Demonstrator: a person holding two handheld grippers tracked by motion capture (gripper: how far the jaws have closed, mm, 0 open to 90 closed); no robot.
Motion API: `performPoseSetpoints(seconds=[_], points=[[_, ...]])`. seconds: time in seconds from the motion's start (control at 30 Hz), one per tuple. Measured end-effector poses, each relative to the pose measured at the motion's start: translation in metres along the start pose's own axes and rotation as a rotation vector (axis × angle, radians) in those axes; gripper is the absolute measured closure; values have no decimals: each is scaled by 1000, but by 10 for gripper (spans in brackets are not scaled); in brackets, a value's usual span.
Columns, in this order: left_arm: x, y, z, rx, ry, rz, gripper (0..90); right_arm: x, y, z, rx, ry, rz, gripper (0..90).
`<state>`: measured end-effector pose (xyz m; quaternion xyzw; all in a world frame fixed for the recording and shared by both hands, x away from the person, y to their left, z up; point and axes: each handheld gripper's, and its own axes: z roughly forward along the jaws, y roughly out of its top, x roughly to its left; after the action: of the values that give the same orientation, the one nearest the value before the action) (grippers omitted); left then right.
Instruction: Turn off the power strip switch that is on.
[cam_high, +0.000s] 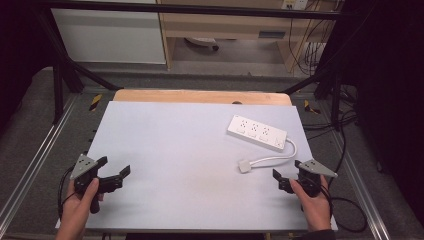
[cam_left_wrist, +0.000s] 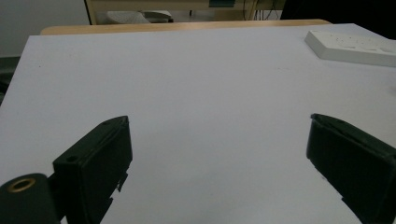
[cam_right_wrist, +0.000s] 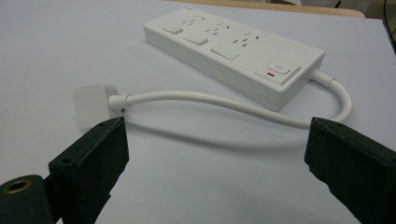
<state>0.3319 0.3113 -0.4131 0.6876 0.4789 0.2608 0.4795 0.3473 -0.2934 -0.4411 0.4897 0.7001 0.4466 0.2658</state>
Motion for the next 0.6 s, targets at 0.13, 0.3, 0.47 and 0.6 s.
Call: performPoseSetpoints(seconds=[0.13,0.3,0.47,0.6], points=[[-2,0,1,8,-19,4,65,-2,0,3,18,-14,-1,70],[-2,0,1,7,-17,12,65,-5,-1,0,10,-37,17,58],[-3,0,1,9,-26,16,65,-4,1,-1,-11,-16,33,59],[-3,0,1,9,-34,20,65,-3,4,-4,-37,-26,24,56]])
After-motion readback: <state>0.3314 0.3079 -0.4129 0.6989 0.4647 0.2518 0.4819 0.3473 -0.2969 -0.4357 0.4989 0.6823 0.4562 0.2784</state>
